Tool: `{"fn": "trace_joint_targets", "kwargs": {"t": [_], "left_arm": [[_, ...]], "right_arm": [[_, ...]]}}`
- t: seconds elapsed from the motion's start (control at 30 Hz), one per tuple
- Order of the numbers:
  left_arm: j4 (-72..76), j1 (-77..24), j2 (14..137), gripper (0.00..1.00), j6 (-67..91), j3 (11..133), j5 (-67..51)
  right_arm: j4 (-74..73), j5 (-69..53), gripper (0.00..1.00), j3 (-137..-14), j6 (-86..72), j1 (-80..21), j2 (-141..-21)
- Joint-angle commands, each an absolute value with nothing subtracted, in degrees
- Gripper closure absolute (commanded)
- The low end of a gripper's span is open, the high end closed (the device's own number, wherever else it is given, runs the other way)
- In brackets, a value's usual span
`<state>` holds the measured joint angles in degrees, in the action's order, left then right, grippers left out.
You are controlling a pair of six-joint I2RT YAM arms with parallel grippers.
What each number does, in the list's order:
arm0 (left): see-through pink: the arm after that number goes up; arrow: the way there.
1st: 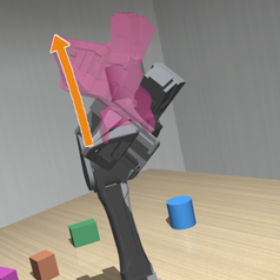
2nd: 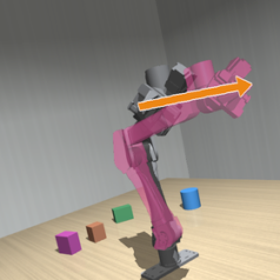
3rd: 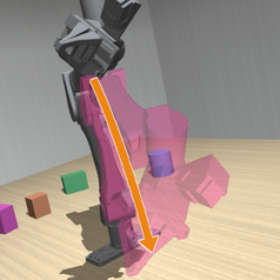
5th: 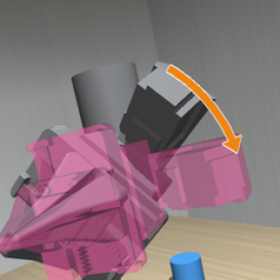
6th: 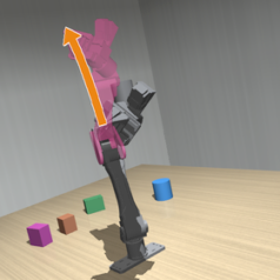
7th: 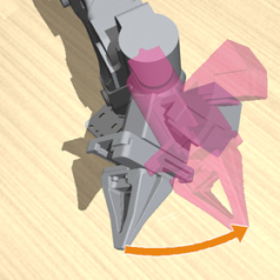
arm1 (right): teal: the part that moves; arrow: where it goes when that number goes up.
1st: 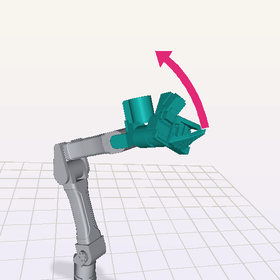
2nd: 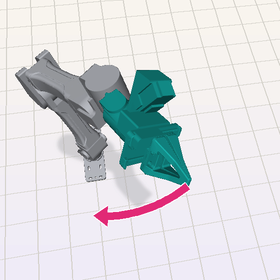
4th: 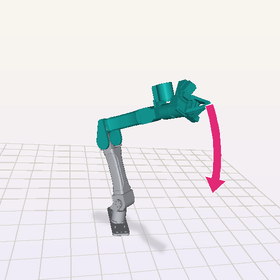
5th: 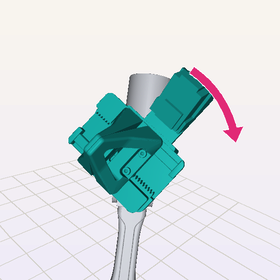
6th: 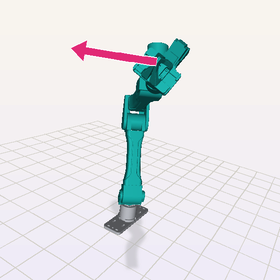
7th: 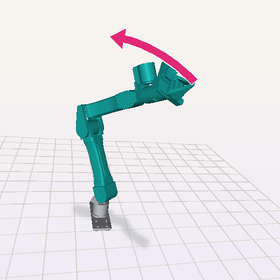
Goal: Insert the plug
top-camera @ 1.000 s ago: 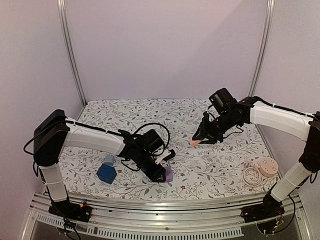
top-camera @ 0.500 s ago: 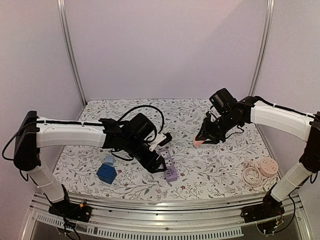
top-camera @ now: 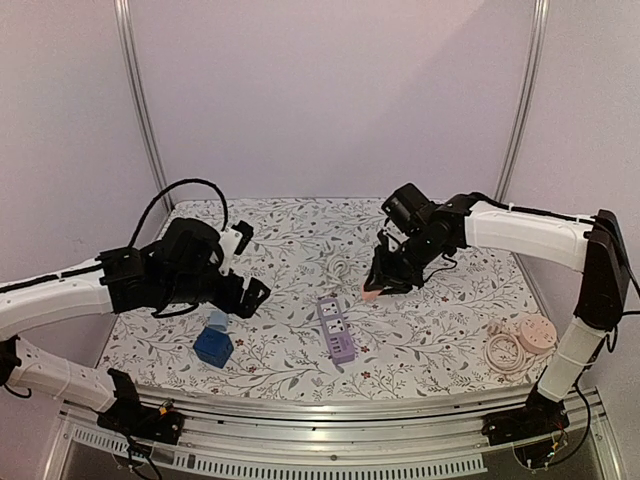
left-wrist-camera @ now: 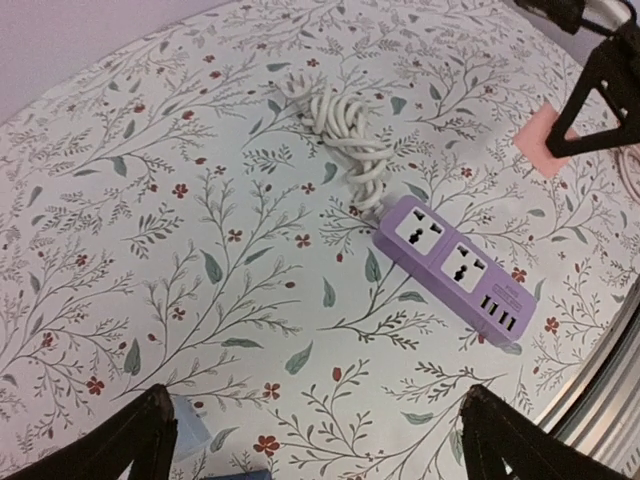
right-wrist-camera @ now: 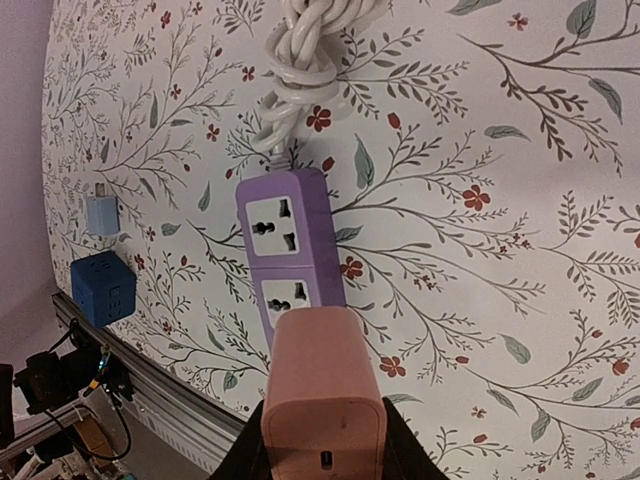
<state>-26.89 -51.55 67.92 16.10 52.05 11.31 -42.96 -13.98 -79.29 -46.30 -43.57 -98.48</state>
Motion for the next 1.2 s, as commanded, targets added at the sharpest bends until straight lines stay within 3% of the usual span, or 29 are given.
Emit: {"fn": "trace_joint_targets", "kwargs": {"t": [0.0,0.63,1.17], "left_arm": [[-21.3,-49.2,59.1,0.01,22.9,43.9,23.7],[-33.1,-45.7,50.8,0.01,31.1,48.3,24.5],[-41.6,-45.7,45.1,0.01,21.1,49.8,22.9]], "right_arm": [[-42.1,-13.0,1.0,-82.3,-43.6,-45.2,-101.1],[-43.3,-18.6,1.0,-90.5,-35.9,-45.8,-108.0],[-39.9,-15.6,1.0,-84.4,-51.2,-49.8,-106.0]]}}
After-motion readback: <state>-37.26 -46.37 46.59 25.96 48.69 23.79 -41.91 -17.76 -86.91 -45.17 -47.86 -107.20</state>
